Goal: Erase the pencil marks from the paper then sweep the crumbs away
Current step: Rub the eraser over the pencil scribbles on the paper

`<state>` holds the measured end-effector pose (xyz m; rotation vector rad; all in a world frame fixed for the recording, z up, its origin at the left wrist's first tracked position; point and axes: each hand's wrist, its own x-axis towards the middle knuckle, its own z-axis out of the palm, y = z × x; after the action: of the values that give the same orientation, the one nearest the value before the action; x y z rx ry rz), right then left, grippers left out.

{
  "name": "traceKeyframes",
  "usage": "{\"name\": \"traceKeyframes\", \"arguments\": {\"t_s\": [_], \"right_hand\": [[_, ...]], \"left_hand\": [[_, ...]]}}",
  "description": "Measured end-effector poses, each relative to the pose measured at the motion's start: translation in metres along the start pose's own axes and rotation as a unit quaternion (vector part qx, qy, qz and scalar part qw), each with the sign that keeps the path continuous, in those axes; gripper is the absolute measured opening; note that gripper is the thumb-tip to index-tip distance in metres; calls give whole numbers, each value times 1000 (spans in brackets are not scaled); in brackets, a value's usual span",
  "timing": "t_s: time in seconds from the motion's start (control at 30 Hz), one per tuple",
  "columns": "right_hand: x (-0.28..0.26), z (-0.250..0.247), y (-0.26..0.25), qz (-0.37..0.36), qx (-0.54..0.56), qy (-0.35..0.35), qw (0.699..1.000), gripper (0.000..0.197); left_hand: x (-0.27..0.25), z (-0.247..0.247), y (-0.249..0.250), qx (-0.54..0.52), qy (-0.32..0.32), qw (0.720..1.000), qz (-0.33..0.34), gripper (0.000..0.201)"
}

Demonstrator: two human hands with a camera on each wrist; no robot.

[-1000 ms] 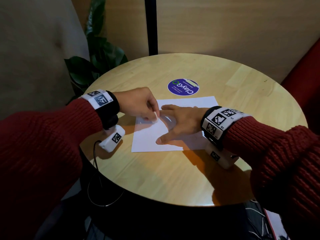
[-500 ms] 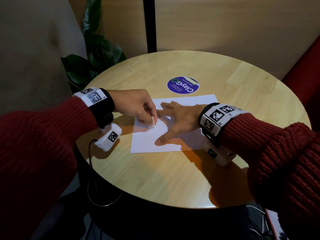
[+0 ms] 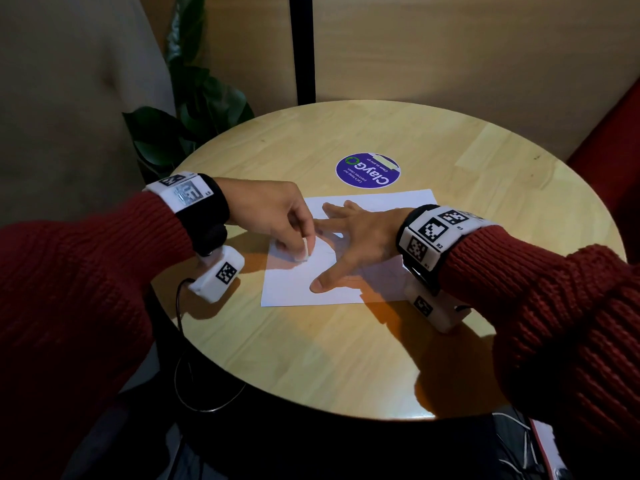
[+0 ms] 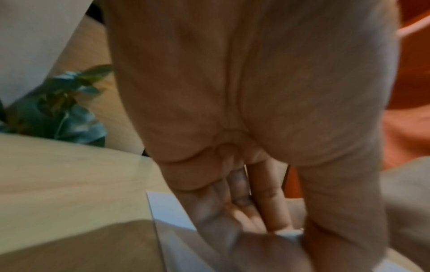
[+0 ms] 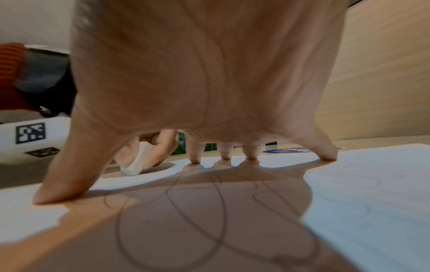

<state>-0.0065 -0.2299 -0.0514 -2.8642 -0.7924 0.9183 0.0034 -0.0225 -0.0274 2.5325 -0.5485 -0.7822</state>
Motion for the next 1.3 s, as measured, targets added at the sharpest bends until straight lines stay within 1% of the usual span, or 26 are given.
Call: {"name": "traceKeyframes", "arguments": {"t_s": [0.03, 0.13, 0.17, 0.23, 0.27, 0.3, 0.37, 0.4, 0.43, 0.5, 0.53, 0.57, 0.63, 0.67, 0.77, 0.8, 0.83, 0.87, 0.9, 0.93, 1.0, 1.03, 1.07, 1.17, 1.2, 1.3], "right_hand": [[0, 0, 0, 1, -1, 0, 1000, 122], [0, 0, 0, -1, -6, -4, 1000, 124], [0, 0, 0, -1, -7, -5, 1000, 125], [2, 1, 1, 0, -8, -3, 1000, 126], [2, 1, 1, 1, -10, -2, 1000, 126], [1, 1, 1, 2, -11, -3, 1000, 127], [0, 0, 0, 3, -14, -6, 1000, 127], [1, 0, 0, 2, -14, -8, 1000, 127], [1, 0, 0, 1, -14, -7, 1000, 127], [2, 2, 0, 1, -14, 0, 1000, 128], [2, 2, 0, 1, -14, 0, 1000, 128], [1, 2, 0, 2, -15, -2, 1000, 127], [-2, 2, -1, 4, -20, -3, 1000, 125], [-3, 2, -2, 4, -22, -4, 1000, 124], [-4, 2, -4, 7, -31, -8, 999, 116], [-4, 2, -4, 9, -31, -10, 999, 110], [-5, 1, -3, 9, -27, -10, 1000, 105], [-7, 1, -2, 9, -19, -8, 1000, 104], [-8, 0, -2, 9, -10, -6, 1000, 105], [-10, 0, -1, 10, -5, -3, 1000, 109], [-12, 2, -2, 16, -11, 4, 1000, 118], [-13, 3, -3, 18, -19, 6, 1000, 121], [-13, 4, -3, 18, -26, 6, 999, 124], [-12, 6, -1, 14, -31, 9, 999, 127], [-11, 6, 0, 15, -29, 9, 999, 128], [-9, 7, 1, 16, -22, 7, 1000, 131]], "left_hand": [[1, -1, -1, -3, 7, 1000, -3, 6], [4, -4, -9, 2, 82, 997, -5, 7], [3, -3, -9, 0, 75, 997, -5, 7], [-1, 2, -5, -9, 13, 1000, -7, 6], [-3, 2, -3, -15, -5, 1000, -11, 6], [-2, 1, -5, -15, 5, 1000, -11, 5], [0, -3, -11, -2, 63, 998, -6, 5], [0, -3, -12, -2, 75, 997, -6, 5], [-1, -3, -11, -3, 62, 998, -5, 5], [-5, 1, -5, -11, -3, 1000, -8, 5], [-6, 1, -4, -15, -13, 1000, -12, 6], [-4, -1, -6, -12, 5, 1000, -13, 6], [-2, -4, -11, 7, 68, 998, -13, 4], [-2, -4, -11, 4, 71, 997, -16, 4], [-6, 2, -2, -30, -7, 999, -20, 6], [-5, 2, -3, -32, 0, 999, -19, 7], [-2, 0, -6, -21, 31, 999, -17, 6], [0, -3, -8, -8, 65, 998, -16, 5], [1, -4, -9, -2, 84, 996, -19, 4], [1, -4, -9, -7, 75, 997, -23, 4], [-1, 2, -1, -27, 11, 999, -15, 7], [-1, 4, 2, -38, -8, 999, -12, 9], [1, 4, 1, -42, 0, 999, -11, 9], [10, -1, -5, -12, 97, 995, -22, 5], [12, -1, -5, -13, 99, 995, -24, 5], [8, 6, 8, -57, 13, 998, -9, 8]]}}
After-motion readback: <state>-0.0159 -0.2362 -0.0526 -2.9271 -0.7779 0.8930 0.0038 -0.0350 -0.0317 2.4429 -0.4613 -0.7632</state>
